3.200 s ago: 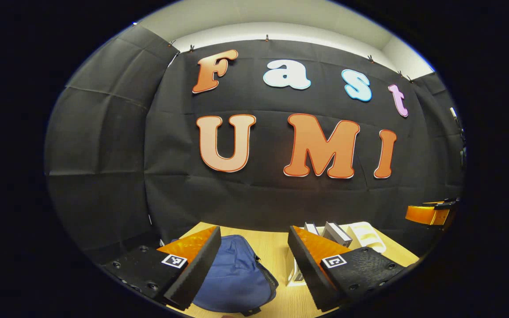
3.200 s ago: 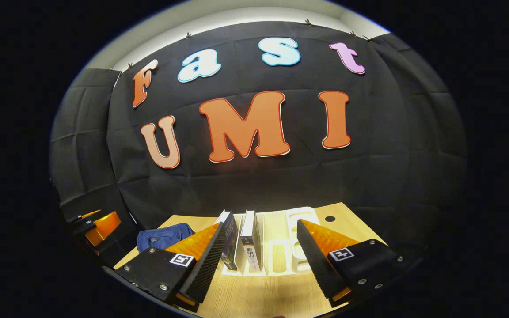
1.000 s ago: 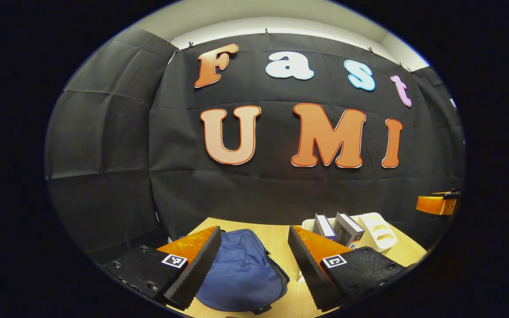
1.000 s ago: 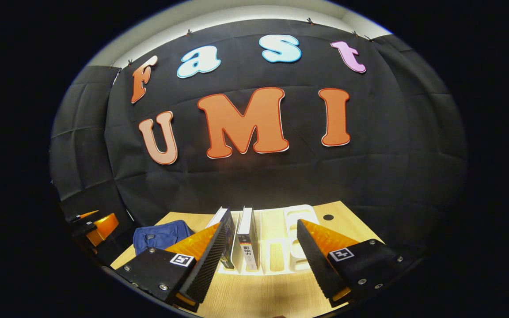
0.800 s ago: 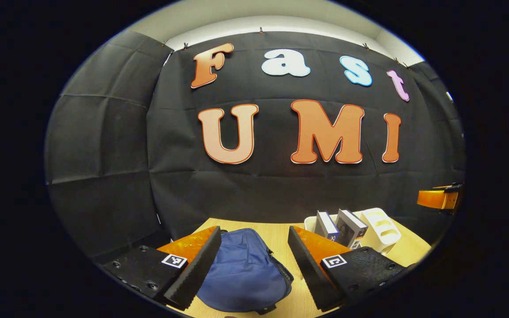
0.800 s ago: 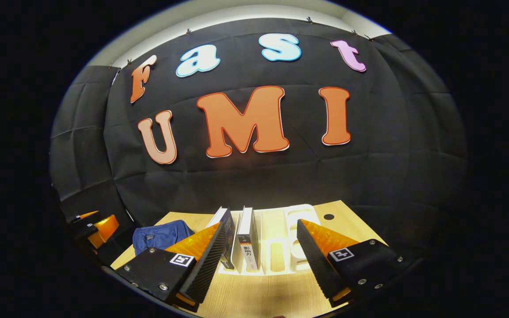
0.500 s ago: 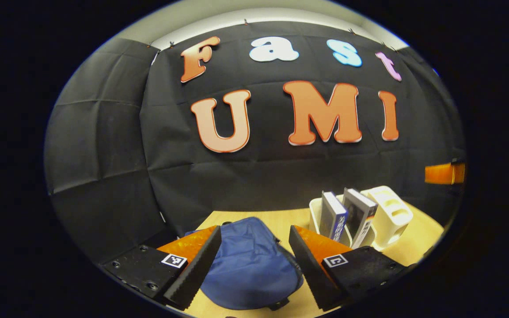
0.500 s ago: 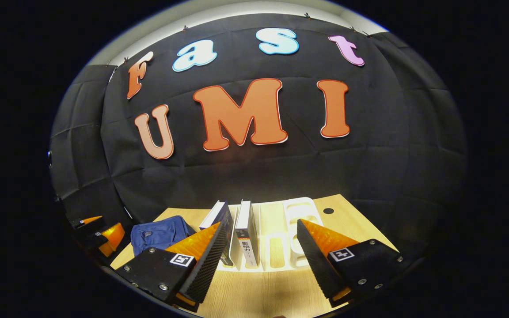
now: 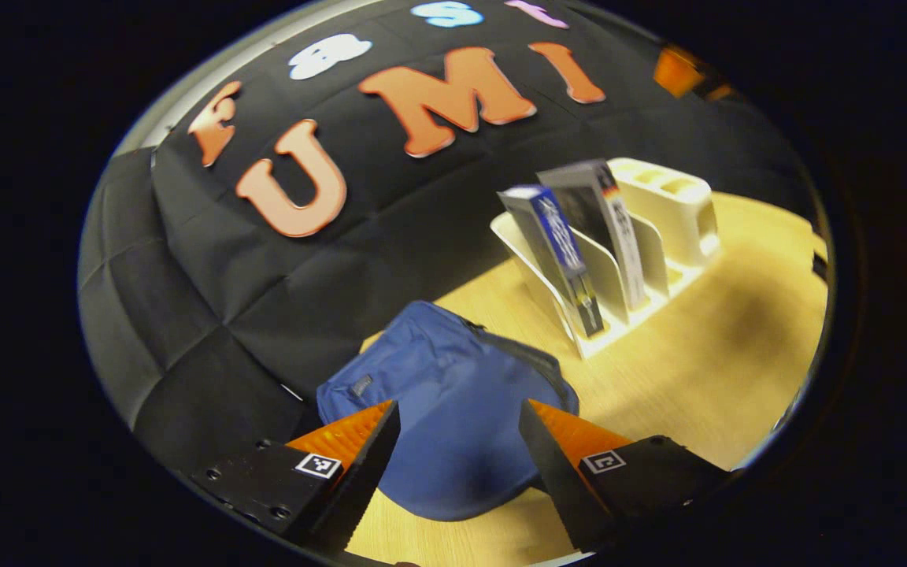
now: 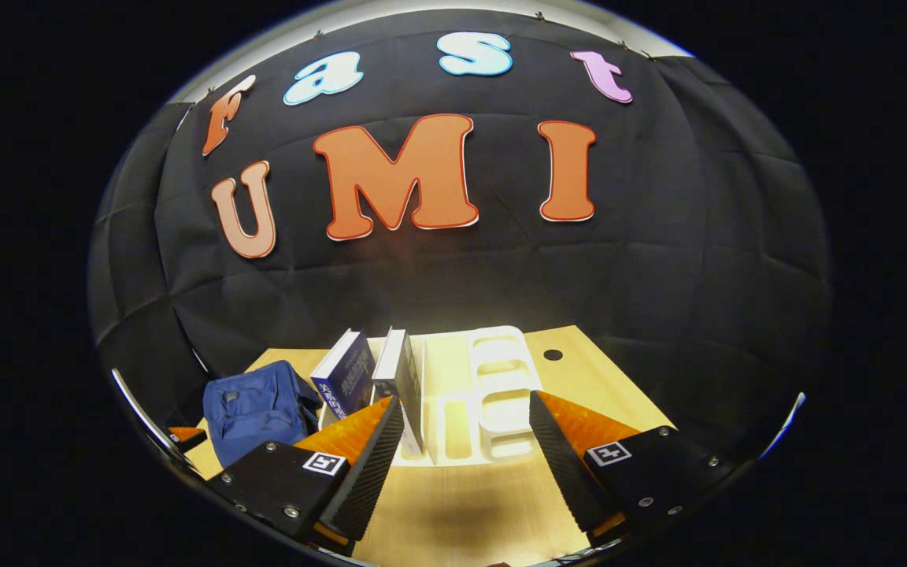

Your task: Open the schoolbag, grab two books from the bookshelf and put them into the schoolbag.

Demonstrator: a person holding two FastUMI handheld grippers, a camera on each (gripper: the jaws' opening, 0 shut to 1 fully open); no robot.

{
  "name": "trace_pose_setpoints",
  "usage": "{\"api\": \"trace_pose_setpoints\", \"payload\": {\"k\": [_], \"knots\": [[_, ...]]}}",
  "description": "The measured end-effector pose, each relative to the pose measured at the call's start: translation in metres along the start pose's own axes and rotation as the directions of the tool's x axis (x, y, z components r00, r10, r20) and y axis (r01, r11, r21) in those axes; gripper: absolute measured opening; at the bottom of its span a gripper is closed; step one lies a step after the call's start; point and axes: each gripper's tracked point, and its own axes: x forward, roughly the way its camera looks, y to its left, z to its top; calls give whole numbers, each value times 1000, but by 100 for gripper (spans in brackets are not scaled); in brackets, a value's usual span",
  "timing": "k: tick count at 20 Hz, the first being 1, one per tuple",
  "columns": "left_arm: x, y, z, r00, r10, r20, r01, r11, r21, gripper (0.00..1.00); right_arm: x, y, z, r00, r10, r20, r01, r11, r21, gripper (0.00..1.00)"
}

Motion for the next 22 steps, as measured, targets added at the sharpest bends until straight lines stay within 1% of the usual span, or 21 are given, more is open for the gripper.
{"api": "trace_pose_setpoints", "payload": {"k": [2, 4, 5, 6, 7, 10, 12, 13, 14, 15, 17, 18, 20, 21, 22], "knots": [[11, -22, -31, 995, -38, -97, 42, 998, 42, 95, -2, -4, -2, 1000, -12, -13, 12, 1000, -12, 95], [13, -35, -49, 986, -64, -151, 71, 997, 37, 97, -1, -10, -2, 999, -28, -22, 27, 999, -24, 95], [17, -35, -58, 983, -62, -174, 72, 996, 52, 97, -2, -11, -4, 999, -35, -29, 34, 999, -34, 95], [22, -36, -66, 978, -59, -200, 76, 994, 78, 89, -3, -12, -4, 999, -39, -35, 37, 998, -44, 95], [26, -38, -76, 973, -56, -222, 80, 992, 101, 97, -4, -12, -6, 998, -40, -43, 37, 998, -51, 95], [35, -37, -91, 967, -41, -253, 91, 978, 188, 97, -5, -13, -8, 997, -43, -56, 40, 997, -62, 95], [41, -36, -85, 968, -42, -246, 103, 966, 239, 98, -4, -13, -11, 997, -40, -70, 36, 998, -56, 95], [43, -39, -86, 968, -41, -248, 105, 962, 254, 97, -3, -11, -13, 997, -38, -74, 34, 998, -49, 95], [45, -42, -88, 967, -39, -253, 109, 958, 265, 97, -3, -11, -14, 996, -34, -78, 30, 999, -41, 100], [46, -43, -89, 965, -37, -259, 111, 954, 279, 97, -2, -8, -16, 996, -28, -85, 25, 999, -34, 95], [46, -45, -85, 965, -44, -258, 124, 945, 302, 98, -3, -6, -18, 996, -20, -88, 18, 999, -29, 95], [47, -45, -84, 964, -53, -260, 131, 946, 295, 97, -2, -4, -18, 996, -19, -87, 17, 999, -31, 95], [45, -49, -85, 955, -89, -281, 166, 950, 264, 92, -2, -4, -18, 996, -14, -88, 12, 1000, -29, 95], [44, -49, -83, 953, -106, -285, 181, 951, 252, 87, -2, -4, -19, 996, -12, -88, 10, 1000, -24, 95], [45, -49, -82, 951, -106, -291, 182, 951, 249, 78, -1, -4, -19, 996, -12, -89, 10, 1000, -20, 95]]}}
